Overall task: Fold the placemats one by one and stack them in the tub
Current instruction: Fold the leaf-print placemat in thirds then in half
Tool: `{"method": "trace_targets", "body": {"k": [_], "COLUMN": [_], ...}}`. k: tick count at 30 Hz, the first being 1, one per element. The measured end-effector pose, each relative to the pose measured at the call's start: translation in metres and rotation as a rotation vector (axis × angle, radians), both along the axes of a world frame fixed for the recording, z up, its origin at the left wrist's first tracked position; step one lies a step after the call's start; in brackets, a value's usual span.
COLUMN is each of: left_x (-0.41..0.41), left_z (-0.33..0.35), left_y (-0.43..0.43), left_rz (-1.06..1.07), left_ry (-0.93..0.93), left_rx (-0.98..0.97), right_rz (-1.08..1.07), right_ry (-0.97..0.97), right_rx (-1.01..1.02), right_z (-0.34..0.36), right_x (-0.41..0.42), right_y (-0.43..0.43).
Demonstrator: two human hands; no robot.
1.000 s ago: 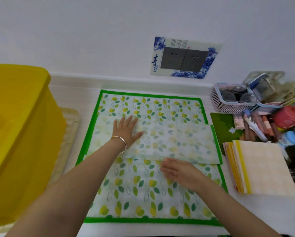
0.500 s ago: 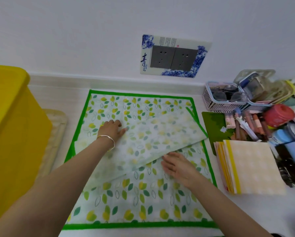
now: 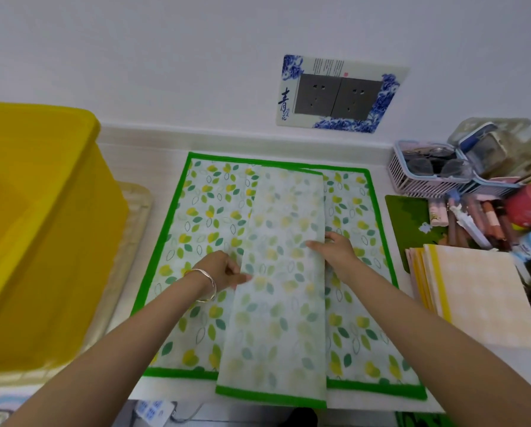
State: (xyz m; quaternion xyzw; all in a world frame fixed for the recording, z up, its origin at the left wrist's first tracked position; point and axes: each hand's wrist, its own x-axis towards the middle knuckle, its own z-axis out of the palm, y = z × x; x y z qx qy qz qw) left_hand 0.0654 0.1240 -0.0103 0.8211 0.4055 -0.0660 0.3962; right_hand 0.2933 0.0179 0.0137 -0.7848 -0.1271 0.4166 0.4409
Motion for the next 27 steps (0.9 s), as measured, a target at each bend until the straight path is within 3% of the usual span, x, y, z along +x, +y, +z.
{"method": "trace_targets", "body": {"k": [5, 9, 11, 13, 16, 19, 22, 27], "left_x": [0.001, -0.004, -0.014, -0.030, -0.054, -0.065, -0.066, -0.065], "left_z": [-0.001, 0.004, 0.005, 0.004, -0.004, -0.010, -0.015, -0.016], "left_y": [-0.018, -0.028, -0.033, -0.039, -0.045, -0.051, -0.055, -0.058], "left_rz": [0.112, 0.116, 0.081, 0.030, -0.251, -0.537, -0.631, -0.650], "left_ry": [-0.031, -0.007, 0.025, -0.091, -0.223, -0.060, 0.052, 0.163], "left_rx": [0.046, 0.207, 0.334, 0.475, 0.569, 0.507, 0.485, 0.466], "right_rz": [-0.101, -0.117, -0.047, 0.083, 0.357, 0.724, 0.975, 1.205], "right_ry": [0.102, 0.054, -0.097, -0.274, -0.486, -0.837, -1.249, -1.457], "right_rx": [0.046, 0.065, 0.089, 0.143, 0.159, 0.113, 0.233, 0.281], "right_z": [-0.011, -0.016, -0.018, -0.019, -0.025, -0.034, -0.044, -0.042], "right_x": [0.001, 0.007, 0.009, 0.005, -0.004, -0.007, -0.007, -0.015], "right_y": [0.002, -0.009, -0.025, -0.050, -0.092, -0.124, -0.137, -0.133]}}
